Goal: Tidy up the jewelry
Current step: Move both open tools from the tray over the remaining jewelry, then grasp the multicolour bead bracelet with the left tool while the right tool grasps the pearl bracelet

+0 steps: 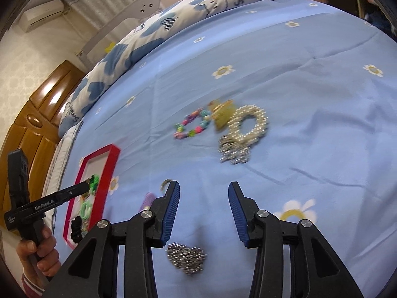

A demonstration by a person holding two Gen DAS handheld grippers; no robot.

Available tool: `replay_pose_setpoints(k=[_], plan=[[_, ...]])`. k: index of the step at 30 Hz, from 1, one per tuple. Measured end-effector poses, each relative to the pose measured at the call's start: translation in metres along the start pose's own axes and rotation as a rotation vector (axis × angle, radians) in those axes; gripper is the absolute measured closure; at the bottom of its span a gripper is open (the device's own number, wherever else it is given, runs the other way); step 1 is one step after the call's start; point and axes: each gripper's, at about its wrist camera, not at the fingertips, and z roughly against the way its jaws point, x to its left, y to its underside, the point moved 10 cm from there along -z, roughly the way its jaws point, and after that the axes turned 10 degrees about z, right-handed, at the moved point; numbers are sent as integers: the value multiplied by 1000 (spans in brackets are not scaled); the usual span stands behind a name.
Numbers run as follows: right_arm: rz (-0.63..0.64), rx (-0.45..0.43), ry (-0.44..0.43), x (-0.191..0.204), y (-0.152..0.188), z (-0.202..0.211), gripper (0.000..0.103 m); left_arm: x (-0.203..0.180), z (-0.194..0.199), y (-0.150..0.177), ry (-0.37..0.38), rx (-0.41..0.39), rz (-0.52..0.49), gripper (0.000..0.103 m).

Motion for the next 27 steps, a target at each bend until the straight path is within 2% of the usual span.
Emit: replay_pose_setpoints(k=[13,22,27], plan=[[-33,-10,69,-52,-34,-20,59,-60,-47,-27,65,52,-48,70],[-18,-11,44,-48,-55,-38,59,-98,-91,-45,65,88,-103,70],[-14,22,88,-58,-58,-53,59,-113,-116,-53,68,114,-119,70]])
